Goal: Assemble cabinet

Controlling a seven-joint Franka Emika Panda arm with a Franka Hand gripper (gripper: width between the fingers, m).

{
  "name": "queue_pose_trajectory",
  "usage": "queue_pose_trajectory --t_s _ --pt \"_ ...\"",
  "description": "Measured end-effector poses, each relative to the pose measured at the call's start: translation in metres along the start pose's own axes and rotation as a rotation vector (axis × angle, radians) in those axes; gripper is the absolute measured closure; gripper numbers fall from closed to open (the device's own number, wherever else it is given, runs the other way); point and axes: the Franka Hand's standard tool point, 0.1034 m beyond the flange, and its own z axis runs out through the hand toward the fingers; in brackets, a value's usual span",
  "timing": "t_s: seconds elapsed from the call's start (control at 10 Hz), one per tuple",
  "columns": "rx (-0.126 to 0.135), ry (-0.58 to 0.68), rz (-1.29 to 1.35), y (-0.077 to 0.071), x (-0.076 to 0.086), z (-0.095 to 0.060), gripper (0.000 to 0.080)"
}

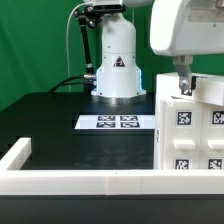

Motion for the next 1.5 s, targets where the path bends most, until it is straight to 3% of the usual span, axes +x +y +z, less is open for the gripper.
queue_pose_trajectory --t_s 0.2,0.3,0.4,0.8,1.5 --pt "0.001 -0.002 0.002 0.000 0.000 0.001 0.0025" --pt "0.000 -0.002 0.003 0.000 -0.001 0.001 0.0201" --pt "0.000 -0.001 0.004 0.001 -0.001 0.001 0.0238" --pt "-0.014 0.024 0.039 0.004 -0.002 0.001 0.0238" --pt "-0.015 0.051 0.613 0.011 -0.003 0.001 0.0235"
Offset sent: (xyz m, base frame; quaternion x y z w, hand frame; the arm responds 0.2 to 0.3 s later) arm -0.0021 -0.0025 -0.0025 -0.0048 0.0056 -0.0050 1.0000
